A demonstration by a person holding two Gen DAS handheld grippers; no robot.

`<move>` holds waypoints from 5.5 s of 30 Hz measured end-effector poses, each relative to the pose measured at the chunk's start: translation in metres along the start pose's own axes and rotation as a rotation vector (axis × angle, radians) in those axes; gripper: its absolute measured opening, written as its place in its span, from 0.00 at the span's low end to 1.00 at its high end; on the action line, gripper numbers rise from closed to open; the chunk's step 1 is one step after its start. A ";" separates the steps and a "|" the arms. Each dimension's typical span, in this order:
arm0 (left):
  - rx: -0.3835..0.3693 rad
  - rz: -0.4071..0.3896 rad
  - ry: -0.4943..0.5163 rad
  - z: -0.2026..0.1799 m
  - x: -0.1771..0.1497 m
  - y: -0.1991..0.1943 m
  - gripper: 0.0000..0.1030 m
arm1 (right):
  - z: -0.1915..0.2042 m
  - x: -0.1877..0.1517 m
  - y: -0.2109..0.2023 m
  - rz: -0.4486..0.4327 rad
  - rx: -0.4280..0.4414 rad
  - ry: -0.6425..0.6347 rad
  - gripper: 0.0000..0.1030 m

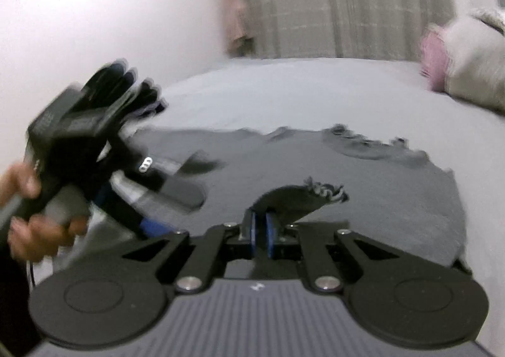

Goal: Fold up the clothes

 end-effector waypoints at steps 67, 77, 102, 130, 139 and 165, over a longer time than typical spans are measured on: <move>0.391 -0.338 0.163 0.035 0.003 -0.038 0.03 | -0.193 -0.110 -0.046 0.204 -0.616 0.315 0.60; 0.392 -0.234 0.289 0.017 -0.020 -0.034 0.09 | -0.176 -0.098 -0.060 0.334 -0.567 0.229 0.62; 0.380 -0.368 0.401 0.011 0.011 -0.027 0.02 | -0.266 -0.049 0.036 -0.041 -0.233 0.638 0.04; 0.335 -0.340 0.625 -0.017 -0.021 -0.012 0.28 | -0.176 -0.055 -0.019 0.050 -0.259 0.305 0.28; 0.448 -0.335 0.578 0.004 -0.006 -0.003 0.23 | -0.184 -0.084 -0.015 0.185 -0.343 0.321 0.27; 0.798 -0.794 0.081 0.067 0.145 -0.136 0.81 | -0.103 -0.015 0.011 0.298 -0.257 0.169 0.99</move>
Point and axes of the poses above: each gripper's, at about its wrist camera, not at the fingertips, and y roughly the way its jaws point, z to its left, x to its top, the point moved 9 cm from there along y, roughly the way its jaws point, and after that the axes turned 15 degrees about -y, right-handed, at the moved point
